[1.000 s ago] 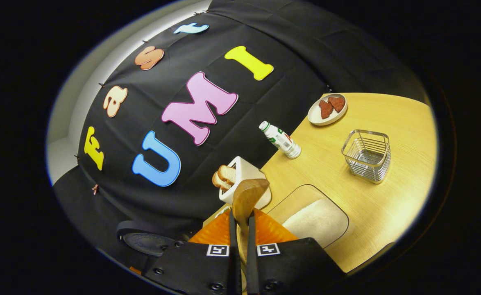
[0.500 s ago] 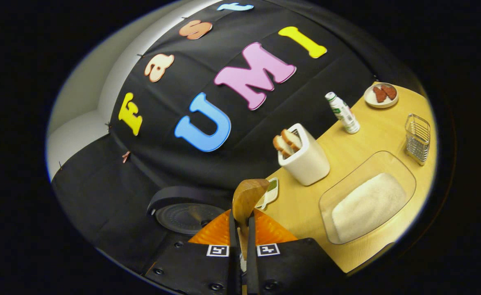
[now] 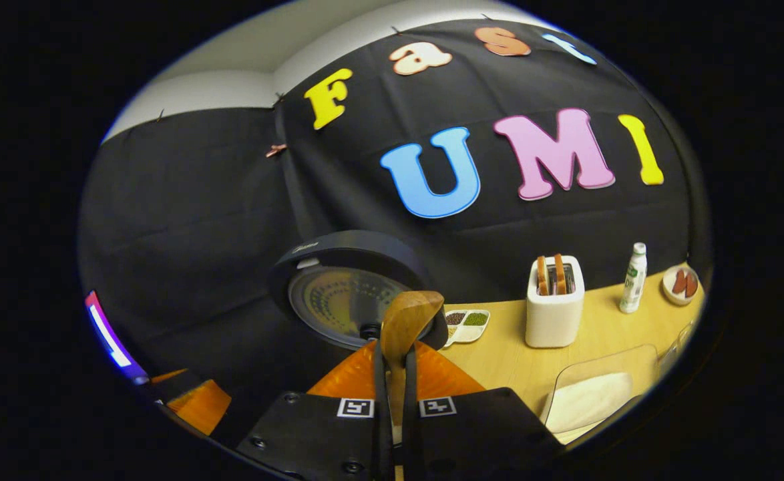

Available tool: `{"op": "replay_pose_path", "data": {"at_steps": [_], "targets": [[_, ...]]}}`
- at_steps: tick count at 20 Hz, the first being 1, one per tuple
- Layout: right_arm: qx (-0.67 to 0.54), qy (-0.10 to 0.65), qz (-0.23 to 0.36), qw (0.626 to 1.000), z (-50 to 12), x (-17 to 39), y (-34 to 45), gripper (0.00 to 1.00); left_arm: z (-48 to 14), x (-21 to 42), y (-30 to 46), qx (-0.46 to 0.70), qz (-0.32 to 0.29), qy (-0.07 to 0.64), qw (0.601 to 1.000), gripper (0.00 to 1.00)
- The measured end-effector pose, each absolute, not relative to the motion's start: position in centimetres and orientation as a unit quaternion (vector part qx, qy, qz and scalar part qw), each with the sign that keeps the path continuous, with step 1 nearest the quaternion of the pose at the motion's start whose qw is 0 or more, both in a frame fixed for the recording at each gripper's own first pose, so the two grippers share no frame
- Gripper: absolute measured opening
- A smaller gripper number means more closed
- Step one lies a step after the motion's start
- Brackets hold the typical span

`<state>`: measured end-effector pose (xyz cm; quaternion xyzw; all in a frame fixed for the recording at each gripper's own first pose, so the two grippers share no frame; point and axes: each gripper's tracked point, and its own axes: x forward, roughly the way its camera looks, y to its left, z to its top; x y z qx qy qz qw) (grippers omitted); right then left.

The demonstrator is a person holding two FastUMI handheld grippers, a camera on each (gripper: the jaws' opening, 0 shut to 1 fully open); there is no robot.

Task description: Close the left gripper, press the button to open the rice cooker; take a wooden spoon from the chopstick holder with the right hand, scoop a spoonful of rice and pour it into the rice cooker, then put the wooden spoon back into the chopstick holder.

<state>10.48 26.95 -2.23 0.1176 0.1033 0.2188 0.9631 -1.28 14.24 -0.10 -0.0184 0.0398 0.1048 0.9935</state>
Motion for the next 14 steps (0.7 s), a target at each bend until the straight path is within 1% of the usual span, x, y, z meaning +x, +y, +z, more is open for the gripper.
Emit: {"op": "replay_pose_path", "data": {"at_steps": [5,9,10,11,14], "targets": [[0.003,0.063,0.248,0.967,-2.1,9.4,28.4,0.10,0.1,-1.5,14.1,-0.015,0.107,0.035,0.993,0.94],[-0.063,0.029,0.282,0.957,-1.6,8.6,30.2,0.10,-0.2,-1.7,14.0,-0.016,0.110,0.035,0.993,0.94],[-0.073,0.019,0.291,0.954,-1.5,8.4,30.5,0.14,0.0,-1.7,13.9,-0.016,0.111,0.035,0.993,0.94],[-0.086,0.010,0.300,0.950,-1.3,8.1,30.8,0.10,-0.2,-1.7,14.0,-0.017,0.112,0.036,0.993,0.94],[-0.122,-0.015,0.318,0.940,-1.1,7.5,30.9,0.10,-0.2,-1.8,14.1,-0.011,0.116,0.033,0.993,0.94]]}}
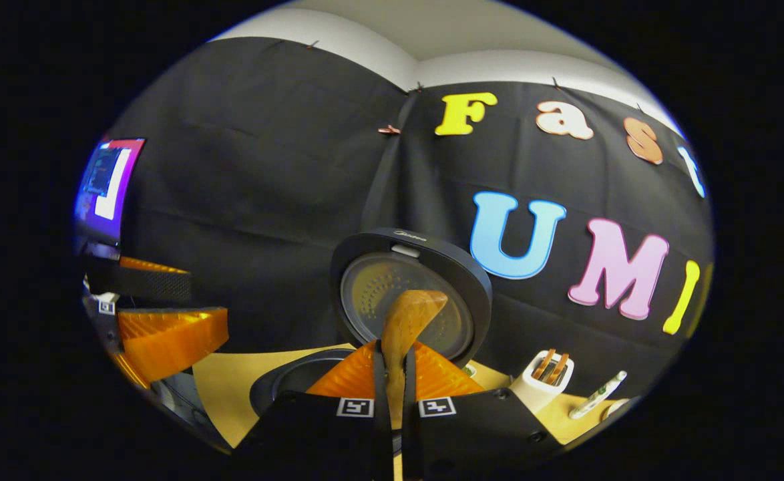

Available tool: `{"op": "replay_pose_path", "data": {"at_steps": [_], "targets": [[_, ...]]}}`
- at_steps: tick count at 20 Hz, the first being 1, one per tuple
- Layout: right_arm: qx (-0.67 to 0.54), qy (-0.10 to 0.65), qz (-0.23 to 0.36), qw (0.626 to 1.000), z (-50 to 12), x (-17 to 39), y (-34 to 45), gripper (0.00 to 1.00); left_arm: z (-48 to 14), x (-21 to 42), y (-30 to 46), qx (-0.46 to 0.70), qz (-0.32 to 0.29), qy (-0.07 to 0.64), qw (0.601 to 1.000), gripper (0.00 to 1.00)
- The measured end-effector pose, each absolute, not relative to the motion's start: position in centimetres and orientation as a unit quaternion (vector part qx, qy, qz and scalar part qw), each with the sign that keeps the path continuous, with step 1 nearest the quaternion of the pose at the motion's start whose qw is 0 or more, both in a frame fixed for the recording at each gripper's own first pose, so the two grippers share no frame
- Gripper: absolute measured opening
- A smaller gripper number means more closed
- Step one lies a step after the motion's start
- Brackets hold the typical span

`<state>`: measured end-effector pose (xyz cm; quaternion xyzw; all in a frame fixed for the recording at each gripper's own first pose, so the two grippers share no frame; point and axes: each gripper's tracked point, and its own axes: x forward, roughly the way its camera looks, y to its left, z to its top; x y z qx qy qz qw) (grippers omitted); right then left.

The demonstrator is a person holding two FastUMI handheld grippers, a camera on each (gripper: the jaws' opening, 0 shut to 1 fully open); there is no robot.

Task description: Close the left gripper, press the button to open the rice cooker; take a wooden spoon from the chopstick holder with the right hand, scoop a spoonful of rice and pour it into the rice cooker, then put the wooden spoon back into the chopstick holder.

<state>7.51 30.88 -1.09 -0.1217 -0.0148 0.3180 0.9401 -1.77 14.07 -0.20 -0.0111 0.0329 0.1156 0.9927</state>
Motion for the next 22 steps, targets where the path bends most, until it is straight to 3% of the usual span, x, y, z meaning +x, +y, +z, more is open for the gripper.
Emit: {"op": "replay_pose_path", "data": {"at_steps": [5,9,22], "targets": [[0.032,0.027,0.282,0.958,-0.4,8.4,28.4,0.10,0.3,-2.1,13.3,-0.007,0.112,0.031,0.993,0.94],[0.183,0.065,0.234,0.953,0.8,10.1,22.9,0.10,0.7,-1.7,12.0,-0.007,0.113,0.031,0.993,0.94],[0.253,0.064,0.039,0.965,-1.5,12.5,-4.6,0.10,2.3,1.3,-1.0,-0.006,0.052,0.029,0.998,0.94]]}}
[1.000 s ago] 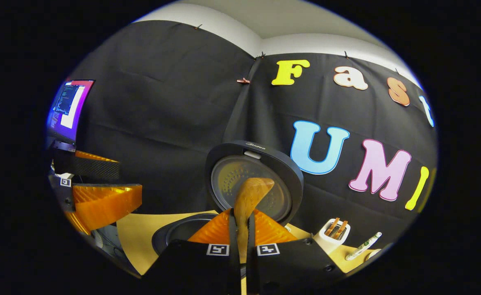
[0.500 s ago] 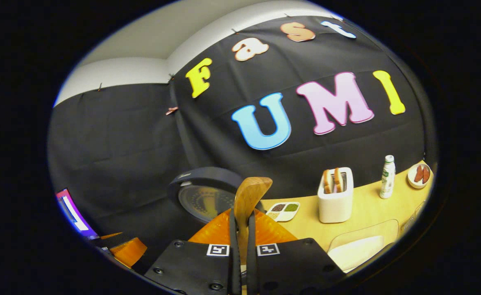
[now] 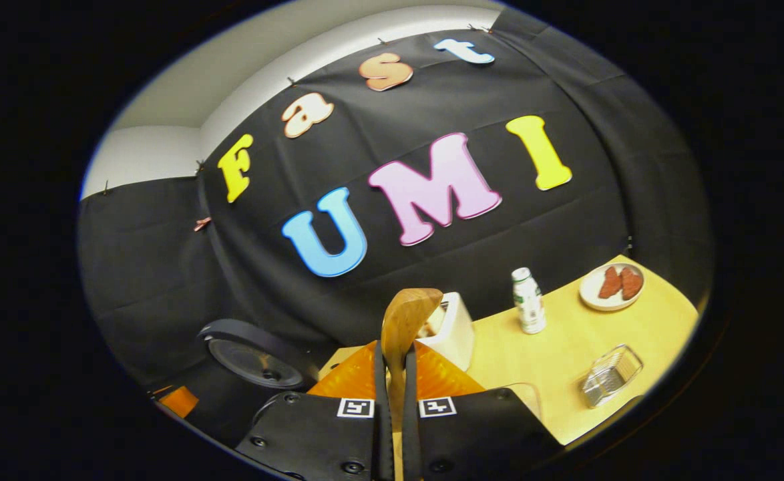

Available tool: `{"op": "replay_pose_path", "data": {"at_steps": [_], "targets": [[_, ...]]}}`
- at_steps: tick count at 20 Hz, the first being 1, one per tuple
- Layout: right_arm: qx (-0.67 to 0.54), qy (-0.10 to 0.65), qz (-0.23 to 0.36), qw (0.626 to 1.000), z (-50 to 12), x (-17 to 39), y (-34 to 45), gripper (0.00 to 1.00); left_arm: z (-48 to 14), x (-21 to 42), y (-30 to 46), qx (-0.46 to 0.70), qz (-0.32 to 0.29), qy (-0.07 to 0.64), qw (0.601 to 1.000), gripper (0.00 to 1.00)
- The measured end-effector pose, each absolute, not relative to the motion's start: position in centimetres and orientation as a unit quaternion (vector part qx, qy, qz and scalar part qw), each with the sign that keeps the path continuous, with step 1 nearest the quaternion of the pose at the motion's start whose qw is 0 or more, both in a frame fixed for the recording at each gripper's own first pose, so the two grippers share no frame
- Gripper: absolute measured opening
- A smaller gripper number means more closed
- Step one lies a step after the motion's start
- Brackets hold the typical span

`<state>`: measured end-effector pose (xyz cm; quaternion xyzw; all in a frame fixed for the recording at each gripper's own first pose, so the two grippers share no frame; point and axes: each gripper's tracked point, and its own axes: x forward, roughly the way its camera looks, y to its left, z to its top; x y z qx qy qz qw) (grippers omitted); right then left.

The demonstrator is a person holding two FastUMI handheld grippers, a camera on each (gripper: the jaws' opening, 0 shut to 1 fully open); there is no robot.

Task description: Close the left gripper, press the button to open the rice cooker; take a wooden spoon from the chopstick holder with the right hand, scoop a spoonful of rice and pour it into the rice cooker, then put the wooden spoon back into the chopstick holder.

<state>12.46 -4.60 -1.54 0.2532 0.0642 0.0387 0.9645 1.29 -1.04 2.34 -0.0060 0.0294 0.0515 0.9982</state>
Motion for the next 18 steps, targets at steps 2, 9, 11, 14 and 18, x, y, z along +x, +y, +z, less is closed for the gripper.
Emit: {"op": "replay_pose_path", "data": {"at_steps": [2,9,11,14,18], "targets": [[0.253,0.068,0.016,0.965,-2.4,12.0,-8.5,0.10,2.3,1.8,-3.1,-0.010,0.047,0.029,0.998,0.94],[0.198,0.077,-0.052,0.976,-5.7,10.7,-20.1,0.10,1.8,2.9,-10.6,-0.006,0.017,0.038,0.999,0.94],[0.194,0.090,-0.067,0.975,-7.2,10.8,-22.3,0.10,2.0,2.8,-11.9,-0.001,0.013,0.037,0.999,0.94],[0.169,0.119,-0.087,0.975,-10.2,10.9,-24.5,0.10,3.0,2.3,-12.6,0.013,0.018,0.025,0.999,0.94],[0.139,0.166,-0.090,0.972,-13.8,10.8,-24.9,0.10,3.2,1.9,-12.9,0.017,0.027,0.022,0.999,0.94]]}}
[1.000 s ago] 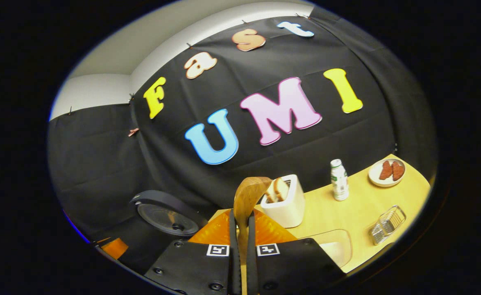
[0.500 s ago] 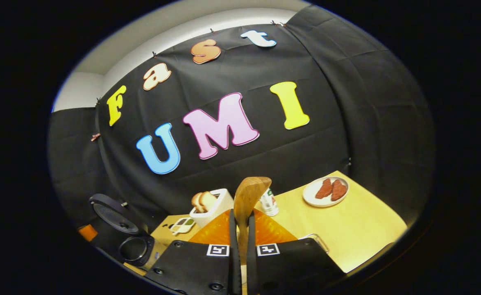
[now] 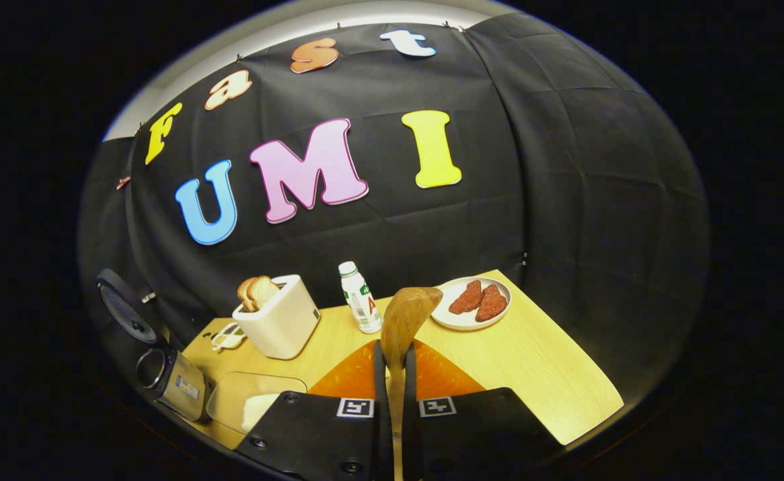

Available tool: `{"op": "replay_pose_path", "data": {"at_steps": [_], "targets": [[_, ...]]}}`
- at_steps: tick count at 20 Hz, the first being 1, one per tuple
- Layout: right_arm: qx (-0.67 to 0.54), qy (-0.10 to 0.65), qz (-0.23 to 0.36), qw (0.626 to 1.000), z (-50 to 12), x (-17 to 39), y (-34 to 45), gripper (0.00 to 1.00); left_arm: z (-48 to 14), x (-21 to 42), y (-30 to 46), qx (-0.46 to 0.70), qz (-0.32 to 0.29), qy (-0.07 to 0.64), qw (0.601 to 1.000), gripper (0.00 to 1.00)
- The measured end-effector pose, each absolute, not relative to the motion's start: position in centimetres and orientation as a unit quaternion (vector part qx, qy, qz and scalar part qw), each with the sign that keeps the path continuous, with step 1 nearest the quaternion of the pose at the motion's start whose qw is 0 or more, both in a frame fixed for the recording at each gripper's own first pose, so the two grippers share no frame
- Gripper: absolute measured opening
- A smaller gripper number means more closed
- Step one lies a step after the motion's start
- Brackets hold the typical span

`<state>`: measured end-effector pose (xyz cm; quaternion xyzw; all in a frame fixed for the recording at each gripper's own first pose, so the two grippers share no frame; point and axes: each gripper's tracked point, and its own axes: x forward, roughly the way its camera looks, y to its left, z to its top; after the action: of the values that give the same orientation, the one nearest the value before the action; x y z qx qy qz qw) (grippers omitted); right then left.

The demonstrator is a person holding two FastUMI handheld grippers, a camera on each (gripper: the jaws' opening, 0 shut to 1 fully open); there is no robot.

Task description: Close the left gripper, press the button to open the rice cooker; take a wooden spoon from the chopstick holder with the right hand, scoop a spoonful of rice and pour it into the rice cooker, then put the wooden spoon back into the chopstick holder.

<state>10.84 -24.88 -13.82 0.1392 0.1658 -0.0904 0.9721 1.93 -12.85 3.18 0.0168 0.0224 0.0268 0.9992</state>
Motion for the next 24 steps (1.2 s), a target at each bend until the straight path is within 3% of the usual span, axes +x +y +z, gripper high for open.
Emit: {"op": "replay_pose_path", "data": {"at_steps": [6,8,9,10,12,14,15,16,24], "targets": [[0.116,0.188,-0.110,0.969,-14.7,10.1,-25.2,0.14,3.2,1.7,-12.7,0.014,0.034,0.021,0.999,0.94],[0.122,0.192,-0.120,0.966,-14.7,9.7,-25.4,0.24,3.1,1.6,-12.8,0.012,0.032,0.023,0.999,0.94],[0.125,0.188,-0.128,0.966,-14.4,9.6,-25.6,0.39,3.2,1.7,-12.8,0.012,0.031,0.022,0.999,0.94],[0.125,0.185,-0.136,0.965,-14.1,9.4,-25.8,0.33,3.4,1.5,-12.7,0.012,0.030,0.021,0.999,0.94],[0.126,0.177,-0.145,0.965,-13.4,9.0,-26.0,0.37,3.5,1.5,-12.7,0.013,0.027,0.018,0.999,0.94],[0.124,0.163,-0.153,0.967,-12.0,8.7,-26.3,0.33,3.8,1.7,-12.5,0.014,0.025,0.016,0.999,0.94],[0.127,0.155,-0.154,0.968,-11.4,8.5,-26.2,0.24,3.9,1.8,-12.2,0.015,0.025,0.014,0.999,0.94],[0.131,0.149,-0.153,0.968,-10.7,8.4,-26.0,0.33,4.1,2.0,-11.9,0.016,0.024,0.012,1.000,0.94],[0.126,0.127,-0.115,0.977,-7.5,8.0,-20.5,0.33,5.9,4.7,-5.3,0.026,0.044,-0.006,0.999,0.93]]}}
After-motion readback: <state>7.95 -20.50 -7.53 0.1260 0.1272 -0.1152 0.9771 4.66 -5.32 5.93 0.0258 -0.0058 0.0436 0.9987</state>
